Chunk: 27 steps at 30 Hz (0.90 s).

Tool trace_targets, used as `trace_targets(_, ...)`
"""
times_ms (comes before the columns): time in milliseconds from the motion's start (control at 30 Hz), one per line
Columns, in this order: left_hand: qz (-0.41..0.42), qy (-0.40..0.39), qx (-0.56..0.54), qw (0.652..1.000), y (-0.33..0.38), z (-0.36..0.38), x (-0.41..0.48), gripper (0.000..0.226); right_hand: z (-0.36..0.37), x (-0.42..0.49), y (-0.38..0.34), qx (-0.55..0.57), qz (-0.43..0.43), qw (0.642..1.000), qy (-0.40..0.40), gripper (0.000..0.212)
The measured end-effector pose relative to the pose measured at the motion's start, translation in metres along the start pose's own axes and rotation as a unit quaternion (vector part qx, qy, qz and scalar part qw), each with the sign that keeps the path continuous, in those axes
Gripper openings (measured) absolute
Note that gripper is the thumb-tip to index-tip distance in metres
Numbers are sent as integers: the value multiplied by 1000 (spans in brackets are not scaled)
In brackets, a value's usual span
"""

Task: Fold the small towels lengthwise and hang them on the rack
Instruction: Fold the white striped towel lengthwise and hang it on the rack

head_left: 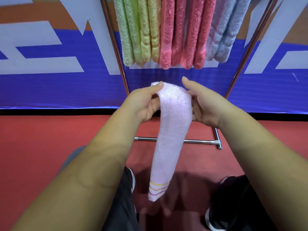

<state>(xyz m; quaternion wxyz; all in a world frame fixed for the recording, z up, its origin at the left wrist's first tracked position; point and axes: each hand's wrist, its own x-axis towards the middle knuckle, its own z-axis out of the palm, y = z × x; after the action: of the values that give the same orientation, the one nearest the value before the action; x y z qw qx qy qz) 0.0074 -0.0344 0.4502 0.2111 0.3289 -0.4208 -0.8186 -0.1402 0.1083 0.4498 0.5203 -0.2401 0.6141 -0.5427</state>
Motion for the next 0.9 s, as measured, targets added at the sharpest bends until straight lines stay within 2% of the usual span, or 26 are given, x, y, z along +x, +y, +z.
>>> trace_targets(100,-22,-1,-20,1000,2,-4,2,39,6,0,2,-13,-43,999,29,39)
trace_targets(200,-6,-23,-16,1000,2,-4,2,39,13,1,2,30,-69,996,56,29)
trace_targets(300,-12,-52,46,997,2,-1,1,44,13,6,1,59,-93,988,107,22)
trace_targets(467,-10,-76,187,979,-6,5,-2,43,2,11,0,95,-142,971,170,22)
trace_targets(600,43,-77,235,968,-15,4,2,10,-5,14,-2,112,-155,963,189,23)
trace_targets(700,45,-60,270,960,-20,4,6,17,-8,14,0,126,-149,957,215,20)
trace_targets(767,28,-68,298,952,-25,4,8,23,-9,14,1,135,-140,954,228,26)
trace_targets(900,25,-72,356,932,-30,3,10,26,-10,12,4,160,-126,952,228,25)
